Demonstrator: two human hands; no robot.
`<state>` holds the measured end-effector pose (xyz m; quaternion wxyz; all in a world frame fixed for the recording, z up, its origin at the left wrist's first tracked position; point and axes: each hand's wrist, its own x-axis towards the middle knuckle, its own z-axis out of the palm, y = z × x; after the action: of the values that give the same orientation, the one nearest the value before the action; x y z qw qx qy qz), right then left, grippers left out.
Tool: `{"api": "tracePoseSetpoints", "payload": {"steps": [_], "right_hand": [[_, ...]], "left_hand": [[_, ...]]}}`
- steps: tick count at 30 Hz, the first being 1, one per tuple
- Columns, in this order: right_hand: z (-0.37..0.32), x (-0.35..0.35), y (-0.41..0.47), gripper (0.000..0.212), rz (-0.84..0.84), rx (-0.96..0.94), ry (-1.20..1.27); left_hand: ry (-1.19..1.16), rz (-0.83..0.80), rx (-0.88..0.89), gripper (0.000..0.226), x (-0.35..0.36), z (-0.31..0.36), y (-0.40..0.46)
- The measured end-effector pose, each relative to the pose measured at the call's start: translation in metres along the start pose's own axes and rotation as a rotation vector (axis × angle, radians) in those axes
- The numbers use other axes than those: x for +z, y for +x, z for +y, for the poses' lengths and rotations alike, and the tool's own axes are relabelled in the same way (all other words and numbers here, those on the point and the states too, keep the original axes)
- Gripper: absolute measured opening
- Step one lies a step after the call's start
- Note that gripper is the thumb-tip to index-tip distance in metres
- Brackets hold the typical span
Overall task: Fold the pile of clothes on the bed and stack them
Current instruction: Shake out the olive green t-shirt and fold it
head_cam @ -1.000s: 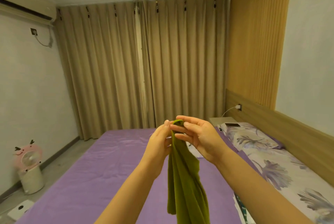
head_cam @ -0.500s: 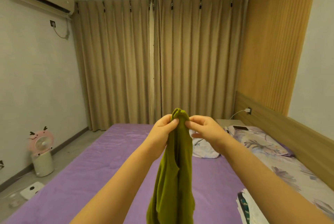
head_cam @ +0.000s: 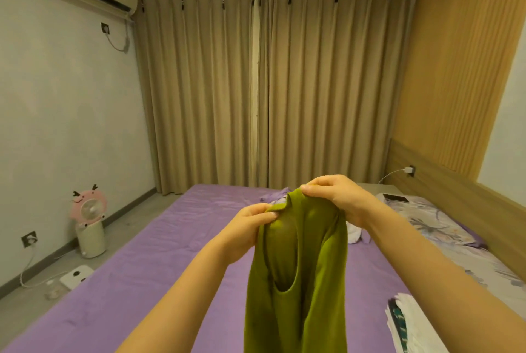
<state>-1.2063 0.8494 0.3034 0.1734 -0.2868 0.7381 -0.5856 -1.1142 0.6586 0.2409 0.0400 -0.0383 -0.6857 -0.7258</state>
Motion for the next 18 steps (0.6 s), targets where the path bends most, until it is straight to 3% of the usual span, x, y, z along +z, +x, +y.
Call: {"api": "tracePoseSetpoints", "payload": {"steps": [3, 7, 14, 18], "right_hand": [[-0.002, -0.006, -0.004, 0.011, -0.065, 0.009, -0.049], [-0.016, -0.012, -0.004, 0.014, 0.103, -0.072, 0.225], [-0.019, -0.047, -0.015, 0.011, 0.281, -0.05, 0.286], [-0.005, -0.072, -0.02, 0.009, 0.362, 0.014, 0.335]], "left_hand": [[0.043, -0.048, 0.004, 0.02, -0.003, 0.0, -0.001], [0.223, -0.135, -0.055, 0.014, 0.0, -0.017, 0.0], [0.463, 0.102, -0.177, 0.022, -0.013, -0.062, 0.002], [0.423, 0.167, -0.207, 0.023, -0.026, -0.071, 0.0]]}}
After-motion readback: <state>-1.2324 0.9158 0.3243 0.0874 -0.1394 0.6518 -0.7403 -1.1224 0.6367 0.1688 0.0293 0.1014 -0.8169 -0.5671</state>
